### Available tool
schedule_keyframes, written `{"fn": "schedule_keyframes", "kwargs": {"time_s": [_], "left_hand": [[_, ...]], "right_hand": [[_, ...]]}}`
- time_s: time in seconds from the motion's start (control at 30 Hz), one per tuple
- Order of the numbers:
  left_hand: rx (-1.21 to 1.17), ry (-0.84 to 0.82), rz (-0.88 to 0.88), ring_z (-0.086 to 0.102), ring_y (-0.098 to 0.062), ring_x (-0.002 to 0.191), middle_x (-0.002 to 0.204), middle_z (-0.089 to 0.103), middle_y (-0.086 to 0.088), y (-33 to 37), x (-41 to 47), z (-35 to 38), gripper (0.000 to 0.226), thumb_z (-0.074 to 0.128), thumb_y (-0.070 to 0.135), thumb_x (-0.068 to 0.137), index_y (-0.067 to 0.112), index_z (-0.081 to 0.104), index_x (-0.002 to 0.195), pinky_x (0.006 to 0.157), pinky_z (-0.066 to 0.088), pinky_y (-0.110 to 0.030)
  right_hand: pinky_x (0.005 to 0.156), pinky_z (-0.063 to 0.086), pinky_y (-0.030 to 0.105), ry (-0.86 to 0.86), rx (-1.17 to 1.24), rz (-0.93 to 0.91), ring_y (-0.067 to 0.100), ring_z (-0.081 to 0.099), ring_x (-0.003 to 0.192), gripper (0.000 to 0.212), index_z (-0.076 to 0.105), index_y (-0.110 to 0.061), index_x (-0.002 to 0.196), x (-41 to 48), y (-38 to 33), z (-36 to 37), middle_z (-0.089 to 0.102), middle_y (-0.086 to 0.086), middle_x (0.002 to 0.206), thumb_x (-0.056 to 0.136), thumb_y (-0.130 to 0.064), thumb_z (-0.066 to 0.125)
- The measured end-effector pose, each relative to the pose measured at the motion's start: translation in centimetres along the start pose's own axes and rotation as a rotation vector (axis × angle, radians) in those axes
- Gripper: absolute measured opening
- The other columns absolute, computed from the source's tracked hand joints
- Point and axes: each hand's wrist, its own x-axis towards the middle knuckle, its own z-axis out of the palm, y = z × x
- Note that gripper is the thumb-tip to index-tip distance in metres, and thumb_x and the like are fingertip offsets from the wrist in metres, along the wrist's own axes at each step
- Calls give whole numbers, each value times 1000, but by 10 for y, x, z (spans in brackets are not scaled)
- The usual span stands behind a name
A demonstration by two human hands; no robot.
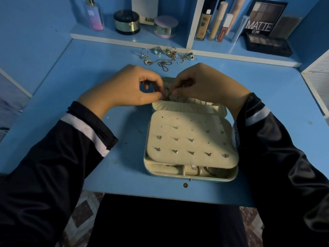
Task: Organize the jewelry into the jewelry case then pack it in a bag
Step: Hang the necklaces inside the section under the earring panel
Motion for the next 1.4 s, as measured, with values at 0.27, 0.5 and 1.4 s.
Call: {"fn": "schedule_keyframes", "kwargs": {"time_s": [0.27, 0.5, 1.4], "left_hand": [[48, -22, 77, 57, -12, 79, 82, 65, 10, -1, -1, 4, 14, 58, 26, 78, 30, 71, 79, 70, 42, -21], [-64, -36, 15, 57, -15, 77, 84, 67, 13, -4, 0, 2, 13, 61, 28, 78, 38, 70, 79, 73, 49, -42], [-86, -50, 29, 50, -7, 67, 83, 64, 10, -11, 2, 4, 12, 68, 33, 74, 26, 73, 82, 62, 38, -26]], "right_hand": [[70, 42, 10, -74, -80, -8, -1, 55, 74, 10, 75, -22, 93, -1, -3, 5, 66, -14, 85, 87, -18, 68], [68, 42, 7, -22, -25, 12, -4, 57, 73, 11, 74, -24, 94, -2, 2, 0, 64, -18, 82, 89, -17, 67], [72, 43, 11, -87, -28, -37, 0, 57, 75, 9, 74, -18, 94, 0, 0, 9, 67, -12, 85, 89, -20, 66]]}}
